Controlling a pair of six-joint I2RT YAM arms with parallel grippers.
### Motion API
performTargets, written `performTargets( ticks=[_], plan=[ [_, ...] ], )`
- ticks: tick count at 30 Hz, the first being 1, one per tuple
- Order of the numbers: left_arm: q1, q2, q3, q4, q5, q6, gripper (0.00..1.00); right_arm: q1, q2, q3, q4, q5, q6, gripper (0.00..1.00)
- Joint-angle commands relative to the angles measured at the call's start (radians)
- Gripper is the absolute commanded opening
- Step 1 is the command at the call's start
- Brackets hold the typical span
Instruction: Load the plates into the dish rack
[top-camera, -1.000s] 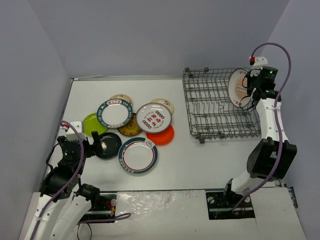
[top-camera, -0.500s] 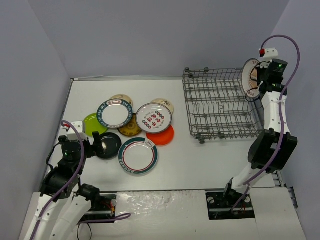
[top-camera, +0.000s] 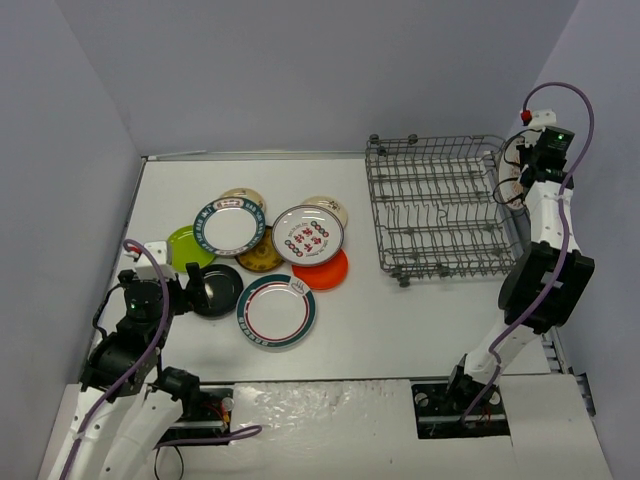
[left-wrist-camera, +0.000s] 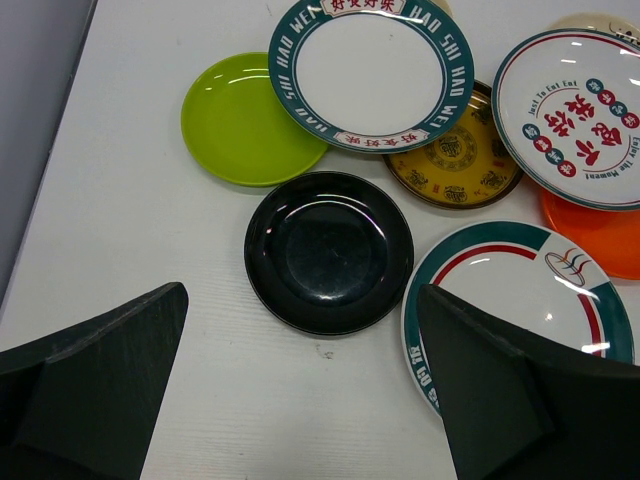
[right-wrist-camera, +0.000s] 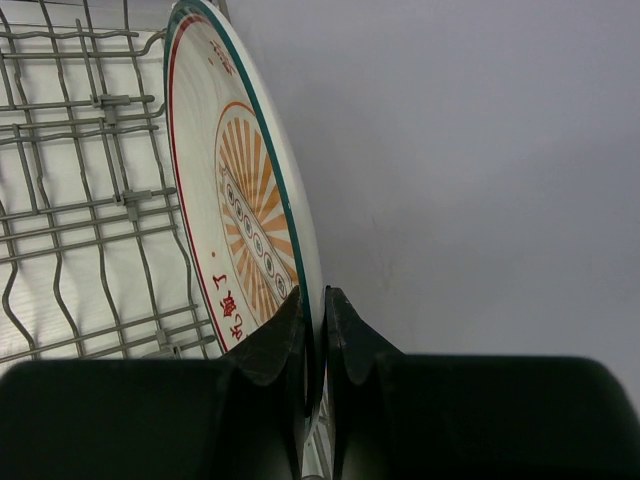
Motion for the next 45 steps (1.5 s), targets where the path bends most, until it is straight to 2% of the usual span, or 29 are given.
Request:
performTargets(
  ticks=[1,8,26,30,35,37,42,45],
  plan=[
    [-0.001,0.028,0.025,0.077,0.003,0.014,0.97,-0.010,-0.018,0.047,0.123,0.030,-0.038,0.00],
    [-0.001,0.038,0.025,0.080,0.006,0.014,0.97,-0.016,0.005,0.009,0.127,0.055,-0.049,0.00],
    [-0.001,0.054,0.023,0.085,0.011,0.016,0.97,-0.020,0.066,-0.074,0.132,-0.012,-0.013,0.01],
    [-0.001,0.055,0.023,0.086,0.011,0.016,0.97,-0.020,0.068,-0.088,0.131,-0.047,0.008,0.14],
    [-0.001,0.056,0.023,0.086,0.015,0.017,0.97,-0.016,0.055,-0.094,0.132,-0.066,0.028,0.19],
    [-0.001,0.058,0.023,0.088,0.018,0.019,0.97,-0.016,0.050,-0.096,0.131,-0.066,0.036,0.30],
    [-0.001,0.055,0.025,0.087,0.018,0.019,0.97,-0.016,0.032,-0.097,0.132,-0.065,0.065,0.46],
    [0.000,0.053,0.025,0.086,0.018,0.019,0.97,-0.018,0.015,-0.096,0.132,-0.054,0.072,0.63]
  ],
)
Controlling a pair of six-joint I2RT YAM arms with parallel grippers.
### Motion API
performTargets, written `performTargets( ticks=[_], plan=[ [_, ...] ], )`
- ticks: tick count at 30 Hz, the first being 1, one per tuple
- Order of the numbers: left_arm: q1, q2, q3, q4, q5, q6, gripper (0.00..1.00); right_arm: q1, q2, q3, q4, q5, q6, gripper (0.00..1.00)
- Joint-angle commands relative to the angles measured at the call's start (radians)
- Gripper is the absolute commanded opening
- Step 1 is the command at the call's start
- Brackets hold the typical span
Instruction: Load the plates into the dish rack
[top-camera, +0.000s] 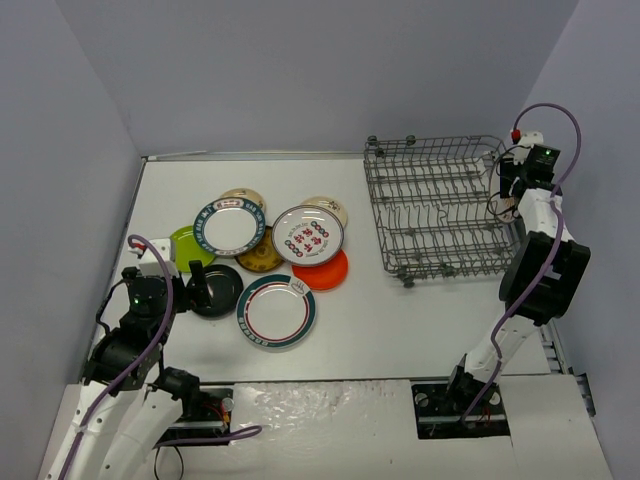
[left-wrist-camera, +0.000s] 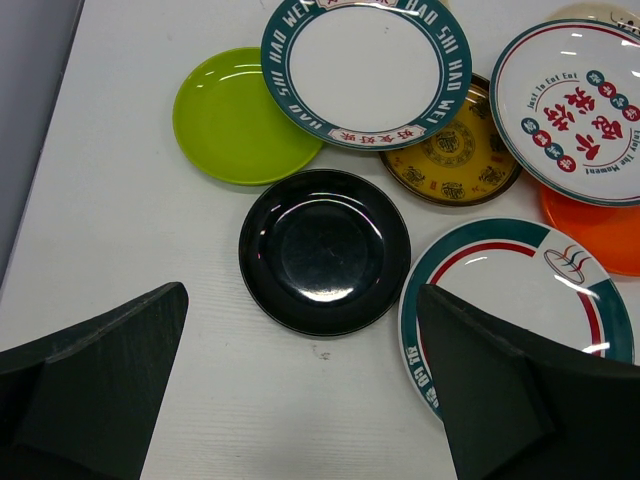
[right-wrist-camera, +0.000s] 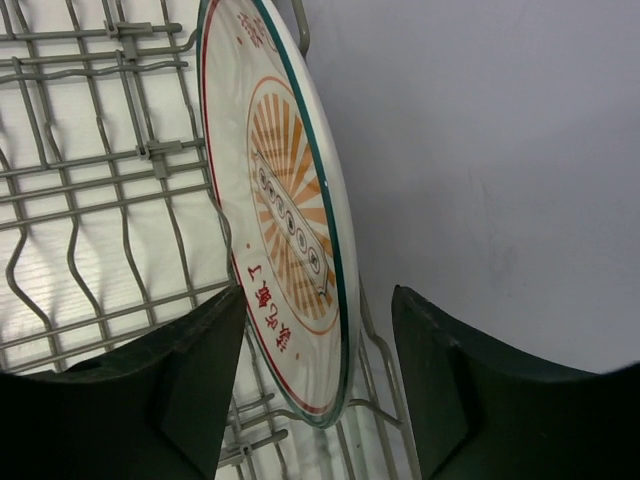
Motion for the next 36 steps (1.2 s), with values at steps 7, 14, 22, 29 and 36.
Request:
performTargets(
  ticks=[7,14,22,29,36],
  plan=[
    [-0.001,0.011,0.026,0.067,0.007,0.020,0.97,0.000,-0.142,0.037,0.068,-0.013,0.131,0.84],
    [0.000,-0.001,0.029,0.060,0.006,0.019,0.97,0.064,-0.309,0.037,0.061,-0.059,0.278,0.86],
    [-0.001,-0.005,0.030,0.057,-0.007,0.010,0.97,0.404,-0.539,-0.161,0.017,-0.127,0.490,0.86],
    [-0.001,-0.008,0.031,0.057,-0.019,0.006,0.97,0.862,-0.653,-0.466,0.082,-0.064,0.824,0.85],
    [-0.001,0.017,0.032,0.060,-0.009,0.007,0.97,1.166,-0.629,-0.744,0.324,-0.039,1.103,0.85]
  ],
)
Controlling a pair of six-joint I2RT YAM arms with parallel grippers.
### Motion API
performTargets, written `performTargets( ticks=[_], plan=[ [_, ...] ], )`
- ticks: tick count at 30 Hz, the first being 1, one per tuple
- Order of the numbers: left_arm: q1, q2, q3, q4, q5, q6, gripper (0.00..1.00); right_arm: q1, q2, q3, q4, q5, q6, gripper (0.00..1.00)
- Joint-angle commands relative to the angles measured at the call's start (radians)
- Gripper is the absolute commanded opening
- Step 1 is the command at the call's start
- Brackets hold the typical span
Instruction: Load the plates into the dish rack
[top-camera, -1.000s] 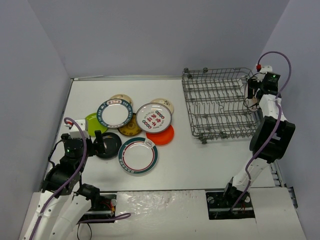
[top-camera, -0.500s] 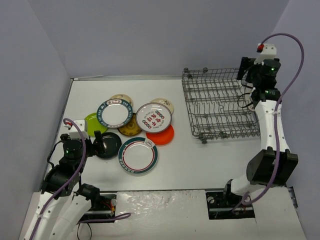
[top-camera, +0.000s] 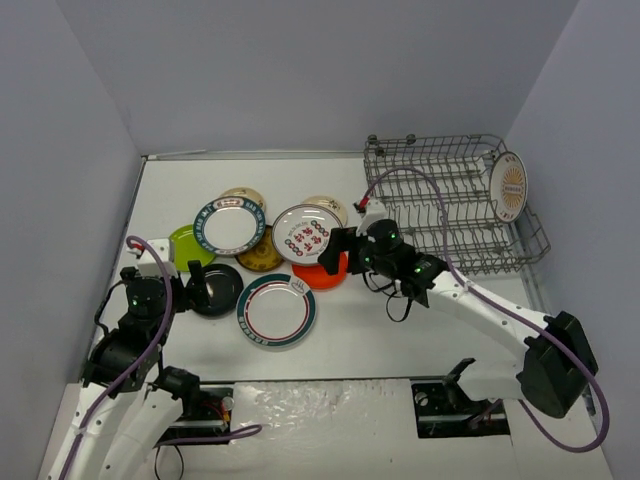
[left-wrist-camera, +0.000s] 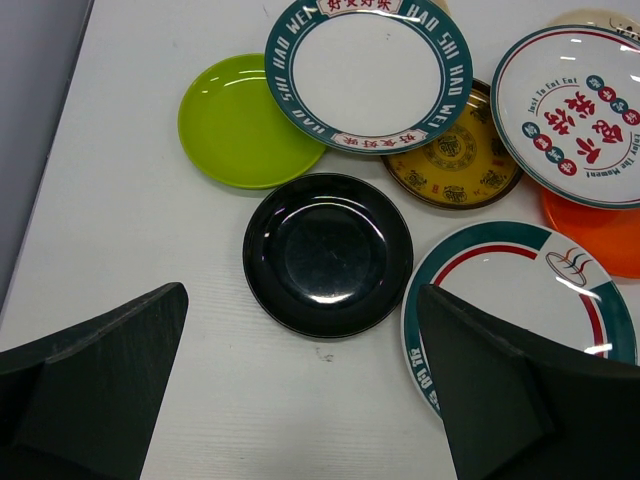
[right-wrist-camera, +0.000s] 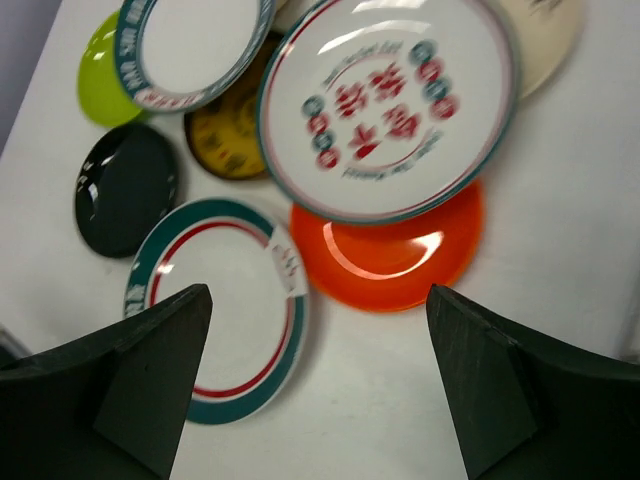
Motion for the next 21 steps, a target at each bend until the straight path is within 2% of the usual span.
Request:
performTargets(
  ticks=[1,4,10,21],
  plan=[
    [-0.001,0.036,0.034,0.059,-0.004,-0.002,0.97,0.117,0.011,-0.134,0.262,0.034,0.268,0.85],
    [-0.001,0.044,0.038,0.054,-0.008,-0.003,0.97,0.145,0.041,-0.213,0.330,0.022,0.351,0.85],
    [-0.001,0.032,0.037,0.055,-0.012,-0.007,0.97,0.156,0.129,-0.315,0.481,-0.052,0.389,0.85],
    [-0.001,0.052,0.043,0.048,-0.017,-0.008,0.97,0.165,0.285,-0.323,0.617,-0.093,0.445,0.81]
  ],
)
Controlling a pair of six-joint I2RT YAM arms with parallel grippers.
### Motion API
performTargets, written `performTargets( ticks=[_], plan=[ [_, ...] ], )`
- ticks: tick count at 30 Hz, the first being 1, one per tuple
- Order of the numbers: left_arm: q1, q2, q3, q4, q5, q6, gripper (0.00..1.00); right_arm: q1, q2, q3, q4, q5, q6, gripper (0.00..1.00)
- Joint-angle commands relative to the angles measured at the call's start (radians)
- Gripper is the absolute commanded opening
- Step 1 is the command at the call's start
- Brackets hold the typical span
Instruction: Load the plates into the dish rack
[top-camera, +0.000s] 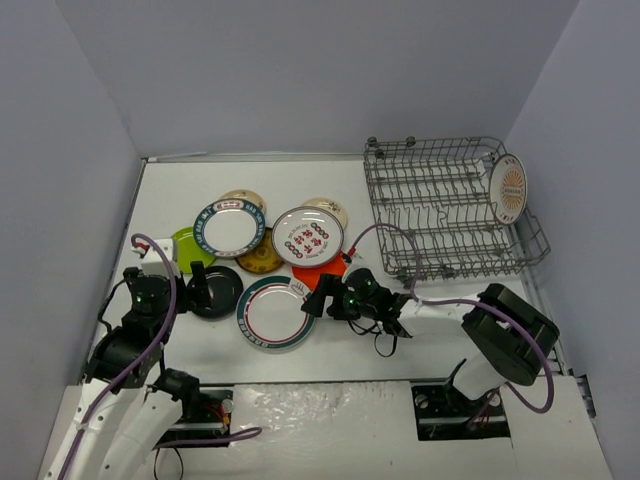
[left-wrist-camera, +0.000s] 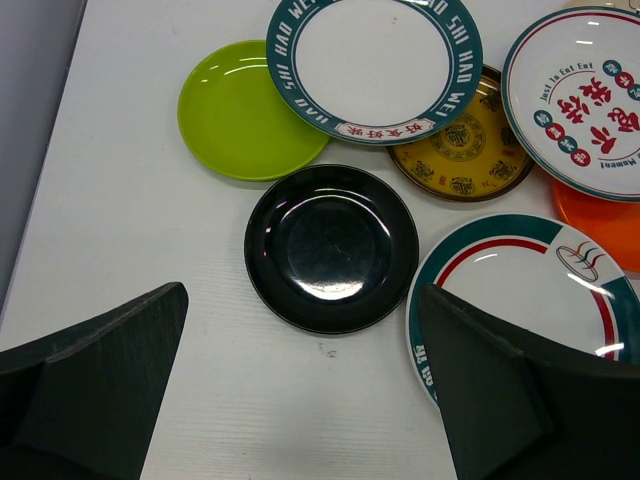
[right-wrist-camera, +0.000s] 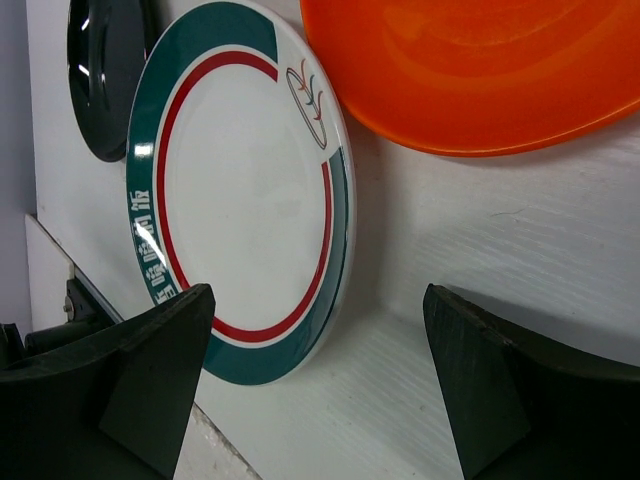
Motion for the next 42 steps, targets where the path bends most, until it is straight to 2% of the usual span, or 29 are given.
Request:
performTargets(
  ticks=[1,7,12,19,20,22,24,27,31,37,42],
  plan=[
    [-0.001,0.020,0.043,0.049,-0.013,-0.007,0.97,0.008,0.070,0.027,0.136,-0.025,0.042,0.81],
    [-0.001,0.017,0.043,0.049,-0.010,-0.006,0.97,0.010,0.161,0.025,0.212,-0.083,0.080,0.76],
    [-0.001,0.013,0.043,0.048,-0.011,-0.004,0.97,0.013,0.182,0.010,0.220,-0.076,0.093,0.65],
    [-0.001,0.013,0.043,0.052,-0.008,-0.002,0.97,0.013,0.181,-0.024,0.198,-0.058,0.067,0.34],
    [-0.001,0.013,0.043,0.052,-0.008,-0.002,0.97,0.013,0.180,-0.027,0.196,-0.052,0.065,0.28],
    [-0.001,0.014,0.043,0.052,-0.006,-0.001,0.97,0.013,0.173,-0.030,0.174,-0.045,0.048,0.09],
    [-0.001,0.014,0.043,0.052,-0.006,-0.001,0.97,0.013,0.159,-0.030,0.152,-0.039,0.033,0.01],
    [-0.001,0.013,0.042,0.054,-0.006,-0.001,0.97,0.013,0.111,-0.019,0.093,-0.035,-0.012,0.00],
    [-0.001,0.014,0.042,0.053,-0.005,-0.002,0.97,0.013,-0.012,0.037,-0.068,-0.027,-0.085,0.00],
    [-0.001,0.014,0.042,0.053,-0.005,-0.001,0.97,-0.002,-0.267,0.231,-0.467,0.066,-0.273,0.00],
    [-0.001,0.016,0.042,0.054,-0.006,-0.001,0.97,-0.110,-0.417,0.454,-0.759,0.142,-0.431,0.00]
  ],
)
